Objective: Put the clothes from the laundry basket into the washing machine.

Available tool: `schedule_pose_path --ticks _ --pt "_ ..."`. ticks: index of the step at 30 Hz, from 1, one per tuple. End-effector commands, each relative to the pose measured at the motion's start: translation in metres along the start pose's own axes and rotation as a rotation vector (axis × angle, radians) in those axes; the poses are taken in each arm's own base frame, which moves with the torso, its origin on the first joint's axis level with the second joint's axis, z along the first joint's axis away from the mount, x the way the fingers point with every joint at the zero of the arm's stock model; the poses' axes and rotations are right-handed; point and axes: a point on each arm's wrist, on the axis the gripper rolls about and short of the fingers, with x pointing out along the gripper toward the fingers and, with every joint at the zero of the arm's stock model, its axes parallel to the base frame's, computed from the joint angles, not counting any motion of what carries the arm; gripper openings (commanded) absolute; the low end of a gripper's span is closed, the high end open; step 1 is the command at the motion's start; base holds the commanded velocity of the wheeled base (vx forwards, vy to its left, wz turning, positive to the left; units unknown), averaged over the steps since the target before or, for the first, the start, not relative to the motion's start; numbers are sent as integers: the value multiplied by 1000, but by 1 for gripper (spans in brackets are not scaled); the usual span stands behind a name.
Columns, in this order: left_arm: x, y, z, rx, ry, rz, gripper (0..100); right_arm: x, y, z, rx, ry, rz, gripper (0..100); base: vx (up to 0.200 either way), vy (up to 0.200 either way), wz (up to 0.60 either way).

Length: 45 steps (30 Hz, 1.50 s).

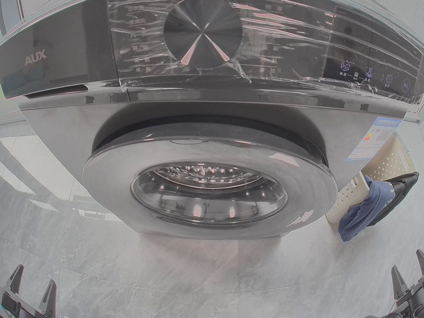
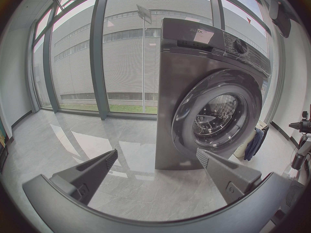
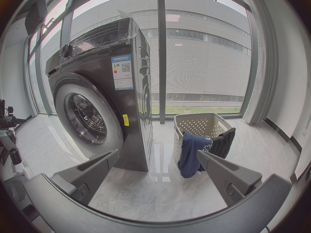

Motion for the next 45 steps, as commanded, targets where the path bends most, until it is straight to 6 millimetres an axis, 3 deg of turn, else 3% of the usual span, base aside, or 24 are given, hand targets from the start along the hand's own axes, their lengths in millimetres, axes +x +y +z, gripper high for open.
schedule_pose_path --ticks 1,32,37,45 --pt "0 0 -4 -1 3 1 100 0 0 -5 0 0 1 100 -200 200 0" --pt "0 0 -4 -3 3 1 100 0 0 -5 -2 1 4 100 -6 6 0" --pt "0 0 -4 -3 3 0 100 0 0 -5 -2 1 1 100 200 0 0" --pt "0 0 -4 -1 3 1 100 0 0 -5 0 1 -2 100 0 0 0"
